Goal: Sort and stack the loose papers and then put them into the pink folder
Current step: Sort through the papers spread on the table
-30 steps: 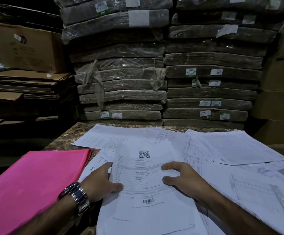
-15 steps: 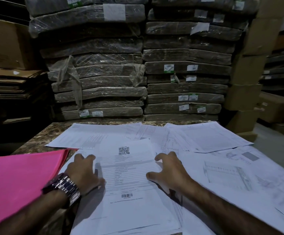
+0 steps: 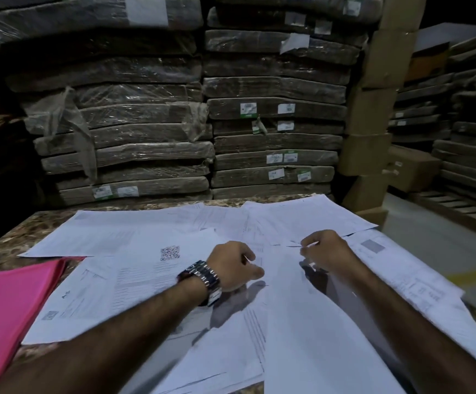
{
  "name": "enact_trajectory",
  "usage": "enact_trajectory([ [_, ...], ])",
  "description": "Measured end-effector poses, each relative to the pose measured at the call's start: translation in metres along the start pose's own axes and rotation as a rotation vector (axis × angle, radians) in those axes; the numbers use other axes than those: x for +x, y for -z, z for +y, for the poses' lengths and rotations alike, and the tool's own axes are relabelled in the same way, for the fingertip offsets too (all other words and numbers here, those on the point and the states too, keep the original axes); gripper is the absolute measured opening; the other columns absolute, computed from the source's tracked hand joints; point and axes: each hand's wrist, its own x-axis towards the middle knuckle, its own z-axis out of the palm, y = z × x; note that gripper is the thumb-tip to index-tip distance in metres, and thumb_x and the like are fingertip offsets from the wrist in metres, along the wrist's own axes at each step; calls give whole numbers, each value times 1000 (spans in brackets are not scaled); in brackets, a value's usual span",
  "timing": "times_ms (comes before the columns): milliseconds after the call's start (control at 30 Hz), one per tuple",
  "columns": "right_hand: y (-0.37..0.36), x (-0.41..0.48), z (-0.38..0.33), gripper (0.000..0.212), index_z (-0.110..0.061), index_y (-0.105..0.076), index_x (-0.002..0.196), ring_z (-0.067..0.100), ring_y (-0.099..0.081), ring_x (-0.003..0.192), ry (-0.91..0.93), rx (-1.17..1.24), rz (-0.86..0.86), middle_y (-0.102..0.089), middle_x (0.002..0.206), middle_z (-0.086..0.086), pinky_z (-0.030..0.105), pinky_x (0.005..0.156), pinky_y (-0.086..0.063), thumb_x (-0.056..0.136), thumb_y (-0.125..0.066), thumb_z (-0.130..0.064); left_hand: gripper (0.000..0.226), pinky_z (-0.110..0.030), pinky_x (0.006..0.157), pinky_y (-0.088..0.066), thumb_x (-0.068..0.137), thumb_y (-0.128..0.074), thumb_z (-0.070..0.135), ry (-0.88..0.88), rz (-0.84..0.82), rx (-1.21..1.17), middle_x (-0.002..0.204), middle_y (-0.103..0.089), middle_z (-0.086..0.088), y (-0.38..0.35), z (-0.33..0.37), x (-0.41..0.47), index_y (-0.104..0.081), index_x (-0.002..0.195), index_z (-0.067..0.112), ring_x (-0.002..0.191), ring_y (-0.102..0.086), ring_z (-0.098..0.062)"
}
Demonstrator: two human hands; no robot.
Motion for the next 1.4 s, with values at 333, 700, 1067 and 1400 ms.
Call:
enact_trajectory([
  [333,50,-40,74,71,-18,-42,133,35,-39,129,-293,-435,56,-46,136,15,41,100,-38,77,-65,-56,76,-34,91,-39,64,-68,61,-56,-151,392,121,-50,-6,-53,45,12,-48,122,15,110,-46,-27],
  [700,62,-48,72,63,-18,-47,133,20,-59,100,-210,-159,-64,-56,129,5,25,65,-46,78,-75,-34,67,-31,92,-40,72,-71,48,-79,-121,351,121,-53,-6,-51,57,6,-49,125,14,111,-50,-23],
  [1067,63,-52,74,49,-23,-53,125,13,-63,69,-187,375,-36,-64,104,4,15,40,-42,82,-75,-11,45,-28,89,-39,73,-71,41,-109,-130,286,102,-46,3,-48,59,-3,-38,98,24,103,-48,-17],
  [1400,71,-64,93,14,-7,-76,88,37,-72,87,-168,498,-129,-76,96,16,49,88,-57,78,-75,3,56,-30,90,-43,70,-72,42,-62,-119,252,116,-53,-1,-48,51,-1,-54,117,17,108,-51,-19],
])
